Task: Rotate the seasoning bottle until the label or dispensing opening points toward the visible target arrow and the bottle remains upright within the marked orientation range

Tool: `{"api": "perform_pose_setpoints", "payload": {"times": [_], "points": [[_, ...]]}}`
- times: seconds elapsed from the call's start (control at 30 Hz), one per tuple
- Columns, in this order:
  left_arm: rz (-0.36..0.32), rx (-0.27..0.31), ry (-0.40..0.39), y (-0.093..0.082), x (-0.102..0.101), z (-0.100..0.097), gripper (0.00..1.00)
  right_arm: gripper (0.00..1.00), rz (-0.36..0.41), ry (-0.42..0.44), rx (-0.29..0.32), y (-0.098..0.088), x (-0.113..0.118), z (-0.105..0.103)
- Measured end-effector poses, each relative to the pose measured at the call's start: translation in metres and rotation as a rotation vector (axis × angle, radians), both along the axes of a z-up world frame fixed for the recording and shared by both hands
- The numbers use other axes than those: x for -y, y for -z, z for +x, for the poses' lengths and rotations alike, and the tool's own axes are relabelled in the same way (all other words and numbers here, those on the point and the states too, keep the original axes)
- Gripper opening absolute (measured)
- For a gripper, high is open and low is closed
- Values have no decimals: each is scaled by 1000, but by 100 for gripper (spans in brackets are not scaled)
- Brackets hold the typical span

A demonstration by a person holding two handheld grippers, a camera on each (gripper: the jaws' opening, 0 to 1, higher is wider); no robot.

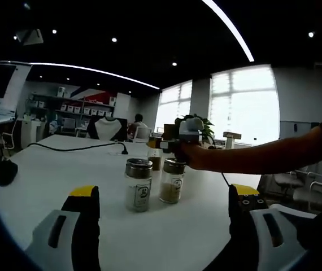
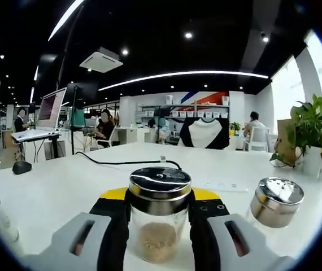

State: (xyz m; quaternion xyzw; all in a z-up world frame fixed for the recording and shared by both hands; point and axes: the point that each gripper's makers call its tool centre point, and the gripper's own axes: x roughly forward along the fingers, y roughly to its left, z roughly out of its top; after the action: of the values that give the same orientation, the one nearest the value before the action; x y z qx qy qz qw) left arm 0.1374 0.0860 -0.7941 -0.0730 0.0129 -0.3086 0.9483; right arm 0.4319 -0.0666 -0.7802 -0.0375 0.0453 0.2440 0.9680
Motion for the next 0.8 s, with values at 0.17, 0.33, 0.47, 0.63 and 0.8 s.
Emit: {"api": "perform_pose_setpoints", "payload": {"times": [0.17,0.33,0.47,0.63,0.8], "points": [[11,17,-1,-4,-1,-1,100,38,18,-28,6,0,-1,1],[77,21,-29,4,-5,3,99,38,79,-89,-13,-3,-10,-4],[71,32,-27,3,-4,4,98,38,76,-130,12,-10,-15,-17],[65,41,-26,1,-3,6,96,38,89,-197,33,-16,-15,-43],[53,37,-14,5,3,5,95,38,22,-192,42,-14,-10,-59]]}}
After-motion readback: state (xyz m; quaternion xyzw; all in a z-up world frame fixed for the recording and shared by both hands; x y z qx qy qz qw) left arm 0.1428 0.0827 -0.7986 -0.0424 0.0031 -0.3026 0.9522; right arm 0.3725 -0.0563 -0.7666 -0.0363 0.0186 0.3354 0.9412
